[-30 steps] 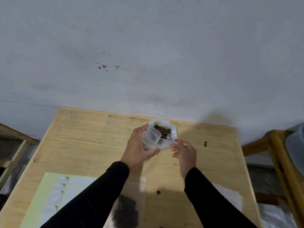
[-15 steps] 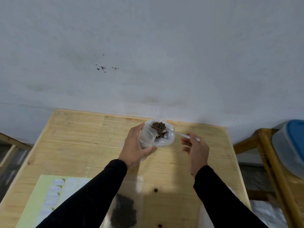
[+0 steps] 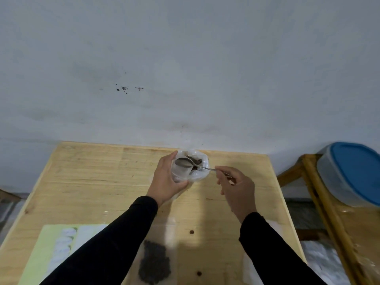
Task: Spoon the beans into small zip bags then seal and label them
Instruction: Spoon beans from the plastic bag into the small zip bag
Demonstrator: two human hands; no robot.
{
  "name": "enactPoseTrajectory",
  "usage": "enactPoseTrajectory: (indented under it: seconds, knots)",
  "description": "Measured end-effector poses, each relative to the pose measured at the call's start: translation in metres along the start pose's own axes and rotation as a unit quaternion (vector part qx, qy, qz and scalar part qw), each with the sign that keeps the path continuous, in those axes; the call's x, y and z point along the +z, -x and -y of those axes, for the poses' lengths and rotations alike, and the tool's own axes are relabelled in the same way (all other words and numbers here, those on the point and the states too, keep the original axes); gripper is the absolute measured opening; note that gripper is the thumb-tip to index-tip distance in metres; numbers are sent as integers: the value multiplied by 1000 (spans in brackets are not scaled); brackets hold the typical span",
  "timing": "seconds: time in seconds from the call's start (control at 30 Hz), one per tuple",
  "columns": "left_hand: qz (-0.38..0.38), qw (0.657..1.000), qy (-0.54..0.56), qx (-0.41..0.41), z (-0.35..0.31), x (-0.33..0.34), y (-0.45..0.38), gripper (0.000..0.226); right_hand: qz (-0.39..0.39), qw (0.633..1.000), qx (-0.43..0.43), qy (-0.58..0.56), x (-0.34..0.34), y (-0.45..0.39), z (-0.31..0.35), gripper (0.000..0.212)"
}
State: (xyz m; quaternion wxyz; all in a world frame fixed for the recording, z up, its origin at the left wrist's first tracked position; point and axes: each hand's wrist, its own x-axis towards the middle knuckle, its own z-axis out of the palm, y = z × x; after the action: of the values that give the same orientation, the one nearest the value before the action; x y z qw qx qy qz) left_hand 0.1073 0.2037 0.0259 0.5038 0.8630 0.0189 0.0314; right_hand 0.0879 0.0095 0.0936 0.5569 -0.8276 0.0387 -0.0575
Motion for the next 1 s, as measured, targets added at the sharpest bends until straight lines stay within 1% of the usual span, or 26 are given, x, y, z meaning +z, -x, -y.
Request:
enactPoseTrajectory:
  seconds: [0.07,0.13,0.2,0.27,0.37,0.4,0.47,0.6,0.67,0.83,1.0]
  knots:
    - [-3,1000,-1,8,-1,-1,0,95,5,999,-6,45,-5,4,-9,16]
    - [-4,1000,-4,15,-3,-1,0,95,14,998,6,67,-8,7,-18,14]
    - [-5,1000,-9,17,-4,-1,0,96,32,997,34,55,-10,12,-23,20]
    - [-3,1000,-14,14,-5,-1,1,97,34,996,77,1,-10,16,-28,26]
    - [-6,1000,-17,4,-3,1,2,98,-26,983,147,-108,-10,15,-37,19]
    - [-7,1000,-20,2,-3,2,2,98,-48,977,167,-128,-10,13,-43,18]
    - [-12,1000,-24,-1,-3,3,1,98,-82,967,200,-131,-10,9,-55,18]
    - [-23,999,-35,-8,-5,5,2,98,-143,950,265,-82,-5,-7,-78,17]
    - [-23,999,-36,-8,-6,6,1,97,-151,948,277,-45,-1,-17,-86,16]
    - [-22,998,-46,-19,-8,8,-1,99,-100,949,276,118,8,-37,-97,20]
    - [-23,999,-42,-27,-7,10,0,100,-84,942,264,188,14,-43,-106,17]
